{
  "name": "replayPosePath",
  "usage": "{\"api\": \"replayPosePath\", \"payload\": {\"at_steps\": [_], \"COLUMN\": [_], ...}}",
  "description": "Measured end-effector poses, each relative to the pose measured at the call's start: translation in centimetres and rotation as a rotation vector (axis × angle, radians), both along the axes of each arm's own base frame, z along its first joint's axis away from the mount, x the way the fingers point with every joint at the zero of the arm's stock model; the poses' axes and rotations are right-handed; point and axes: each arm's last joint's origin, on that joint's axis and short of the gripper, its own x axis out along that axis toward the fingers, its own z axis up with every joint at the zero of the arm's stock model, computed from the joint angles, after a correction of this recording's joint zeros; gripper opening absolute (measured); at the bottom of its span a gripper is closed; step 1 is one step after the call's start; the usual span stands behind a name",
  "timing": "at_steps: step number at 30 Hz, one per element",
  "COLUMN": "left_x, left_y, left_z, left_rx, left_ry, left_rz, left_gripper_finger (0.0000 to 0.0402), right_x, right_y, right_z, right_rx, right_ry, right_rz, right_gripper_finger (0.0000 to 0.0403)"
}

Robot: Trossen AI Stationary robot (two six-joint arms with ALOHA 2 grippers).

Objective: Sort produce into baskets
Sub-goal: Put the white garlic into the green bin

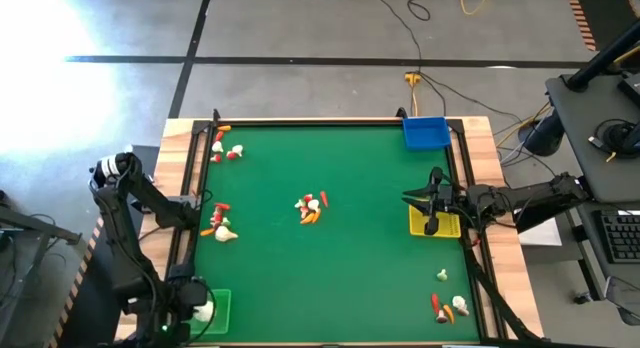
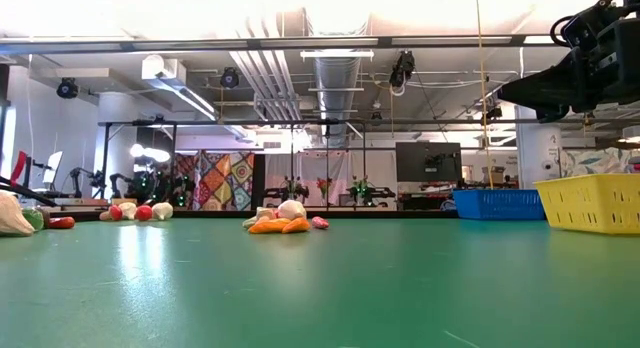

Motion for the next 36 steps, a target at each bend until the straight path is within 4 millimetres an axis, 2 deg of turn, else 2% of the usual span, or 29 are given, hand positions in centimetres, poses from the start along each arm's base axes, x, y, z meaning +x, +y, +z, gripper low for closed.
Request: {"api": "replayPosePath", "payload": {"at_steps": [9, 14, 19, 23, 28, 32, 36], "left_x": [0.2, 0.2, 0.8, 2.1, 4.6, 6.3, 7.3], "left_y": [0.1, 0.9, 1.3, 2.1, 4.0, 6.5, 9.1], "left_z": [1.6, 3.0, 4.4, 4.8, 3.5, 1.7, -0.1], "left_rx": [0.045, 0.145, 0.228, 0.314, 0.432, 0.525, 0.569], "left_ry": [-0.054, -0.043, -0.226, -0.332, -0.298, -0.228, -0.128], "left_rz": [-0.067, -0.073, -0.026, 0.012, 0.022, 0.081, 0.14], "left_gripper_finger": [0.013, 0.014, 0.0141, 0.0139, 0.013, 0.0124, 0.0123], "right_x": [0.0, 0.0, 0.0, 0.0, 0.0, 0.0, 0.0], "right_y": [0.0, 0.0, 0.0, 0.0, 0.0, 0.0, 0.0], "right_z": [0.0, 0.0, 0.0, 0.0, 0.0, 0.0, 0.0], "right_rx": [0.0, 0.0, 0.0, 0.0, 0.0, 0.0, 0.0], "right_ry": [0.0, 0.0, 0.0, 0.0, 0.0, 0.0, 0.0], "right_rz": [0.0, 0.0, 0.0, 0.0, 0.0, 0.0, 0.0], "right_gripper_finger": [0.0068, 0.0068, 0.0068, 0.0068, 0.0068, 0.0068, 0.0068]}}
